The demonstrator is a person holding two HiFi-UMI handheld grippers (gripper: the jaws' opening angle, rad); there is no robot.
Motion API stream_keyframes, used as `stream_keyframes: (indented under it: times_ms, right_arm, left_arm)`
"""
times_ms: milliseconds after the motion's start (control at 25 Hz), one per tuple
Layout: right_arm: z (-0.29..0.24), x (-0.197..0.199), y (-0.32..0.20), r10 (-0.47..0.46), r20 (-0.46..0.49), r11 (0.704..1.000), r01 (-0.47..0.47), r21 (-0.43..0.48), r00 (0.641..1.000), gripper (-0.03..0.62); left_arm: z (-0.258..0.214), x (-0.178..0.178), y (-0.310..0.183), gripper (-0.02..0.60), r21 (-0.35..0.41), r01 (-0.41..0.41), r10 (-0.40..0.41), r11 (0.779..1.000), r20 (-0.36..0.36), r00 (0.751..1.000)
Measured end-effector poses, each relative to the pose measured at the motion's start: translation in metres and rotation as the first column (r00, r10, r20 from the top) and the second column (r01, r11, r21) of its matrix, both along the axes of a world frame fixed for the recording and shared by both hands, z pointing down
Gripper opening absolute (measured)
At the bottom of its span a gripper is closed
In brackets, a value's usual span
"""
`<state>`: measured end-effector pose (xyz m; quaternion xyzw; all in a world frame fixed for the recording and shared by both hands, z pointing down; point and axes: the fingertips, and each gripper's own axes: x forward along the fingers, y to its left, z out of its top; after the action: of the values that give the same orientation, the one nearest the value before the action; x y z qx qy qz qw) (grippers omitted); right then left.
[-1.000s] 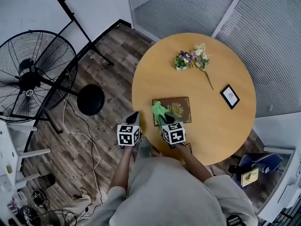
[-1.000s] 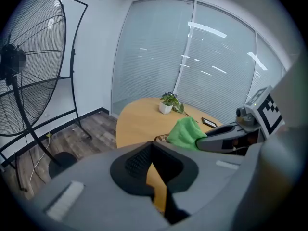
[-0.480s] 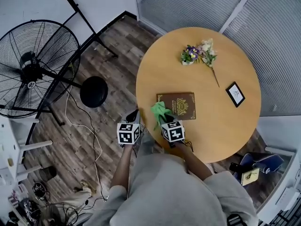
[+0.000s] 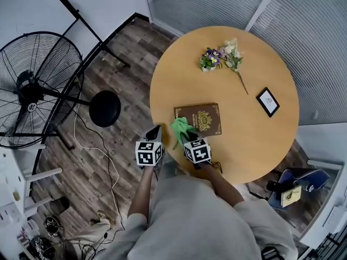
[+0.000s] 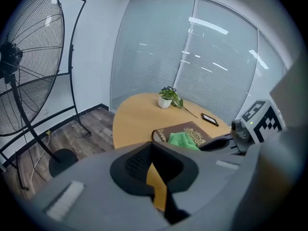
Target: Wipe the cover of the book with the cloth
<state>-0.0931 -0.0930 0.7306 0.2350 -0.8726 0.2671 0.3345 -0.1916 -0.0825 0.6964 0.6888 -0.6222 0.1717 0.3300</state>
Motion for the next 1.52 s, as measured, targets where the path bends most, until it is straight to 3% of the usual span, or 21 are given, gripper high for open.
stream_keyframes:
  times_ms: [800, 1520]
  right_arm:
    - [0.001, 0.062, -0.033, 0.111, -0.018, 0.994, -0.11, 0.016, 0.994, 0.071]
    - [0.003, 0.13, -0.061, 0.245, -0.058, 0.969, -0.243, 0.045, 0.968, 0.071]
  left_arm:
    - [0.003, 0.055, -0.043, 0.006, -0.002, -0.119, 0.119, 0.993, -0.011, 0.993]
    - [0.0, 0.104, -0.077, 0.006, 0.015, -0.237, 0.237, 0.972, -0.022, 0.971]
